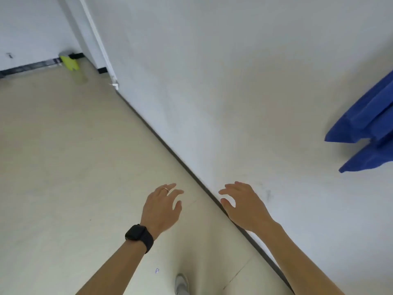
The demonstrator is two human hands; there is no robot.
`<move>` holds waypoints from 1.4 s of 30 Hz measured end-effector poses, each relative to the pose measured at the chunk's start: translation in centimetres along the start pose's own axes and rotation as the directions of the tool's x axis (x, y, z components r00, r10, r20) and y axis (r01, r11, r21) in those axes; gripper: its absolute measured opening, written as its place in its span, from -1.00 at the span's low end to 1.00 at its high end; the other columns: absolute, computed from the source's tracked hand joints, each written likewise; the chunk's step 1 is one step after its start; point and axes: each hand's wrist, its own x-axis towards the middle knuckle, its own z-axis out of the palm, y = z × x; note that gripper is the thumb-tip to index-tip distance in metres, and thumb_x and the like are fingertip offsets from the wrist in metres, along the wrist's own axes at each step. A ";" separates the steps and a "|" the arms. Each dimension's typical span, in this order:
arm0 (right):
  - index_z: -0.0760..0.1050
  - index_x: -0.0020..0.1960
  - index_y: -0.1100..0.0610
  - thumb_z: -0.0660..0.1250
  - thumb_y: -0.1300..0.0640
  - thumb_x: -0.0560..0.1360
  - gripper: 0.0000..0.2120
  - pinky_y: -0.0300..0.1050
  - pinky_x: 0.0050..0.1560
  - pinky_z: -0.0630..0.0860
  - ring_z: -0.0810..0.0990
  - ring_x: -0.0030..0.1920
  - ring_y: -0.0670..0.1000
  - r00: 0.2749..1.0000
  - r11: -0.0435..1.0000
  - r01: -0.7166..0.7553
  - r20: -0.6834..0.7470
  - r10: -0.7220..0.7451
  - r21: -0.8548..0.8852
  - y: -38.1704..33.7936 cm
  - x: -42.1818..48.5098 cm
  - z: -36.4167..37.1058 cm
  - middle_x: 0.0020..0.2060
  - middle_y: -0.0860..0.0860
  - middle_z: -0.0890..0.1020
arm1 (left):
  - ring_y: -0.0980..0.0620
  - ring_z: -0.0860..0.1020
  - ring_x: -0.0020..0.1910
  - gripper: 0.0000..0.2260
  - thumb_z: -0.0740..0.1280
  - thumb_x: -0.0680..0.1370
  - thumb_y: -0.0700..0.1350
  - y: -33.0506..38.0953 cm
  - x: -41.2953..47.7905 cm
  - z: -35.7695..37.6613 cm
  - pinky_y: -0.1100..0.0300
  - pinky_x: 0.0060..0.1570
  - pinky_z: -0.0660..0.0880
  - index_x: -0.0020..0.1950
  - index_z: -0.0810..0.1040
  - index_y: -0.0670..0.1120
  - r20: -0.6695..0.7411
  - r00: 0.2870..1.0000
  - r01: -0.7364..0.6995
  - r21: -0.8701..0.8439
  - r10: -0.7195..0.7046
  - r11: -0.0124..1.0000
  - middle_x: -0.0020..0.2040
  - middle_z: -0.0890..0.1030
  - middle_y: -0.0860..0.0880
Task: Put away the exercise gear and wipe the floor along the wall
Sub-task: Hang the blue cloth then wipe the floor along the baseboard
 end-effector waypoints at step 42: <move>0.35 0.48 -0.13 0.15 -0.07 0.64 -0.59 -0.11 0.47 0.25 0.19 0.54 -0.11 0.035 0.265 0.926 0.639 -0.769 0.268 -80.2 -24.1 56.4 0.41 -0.24 0.44 | 0.03 0.39 0.40 -0.64 0.21 0.61 0.06 -55.2 -80.6 -18.9 0.08 0.42 0.30 0.42 0.44 0.22 -0.243 -0.040 0.981 -0.193 -0.969 0.008 0.41 0.47 0.15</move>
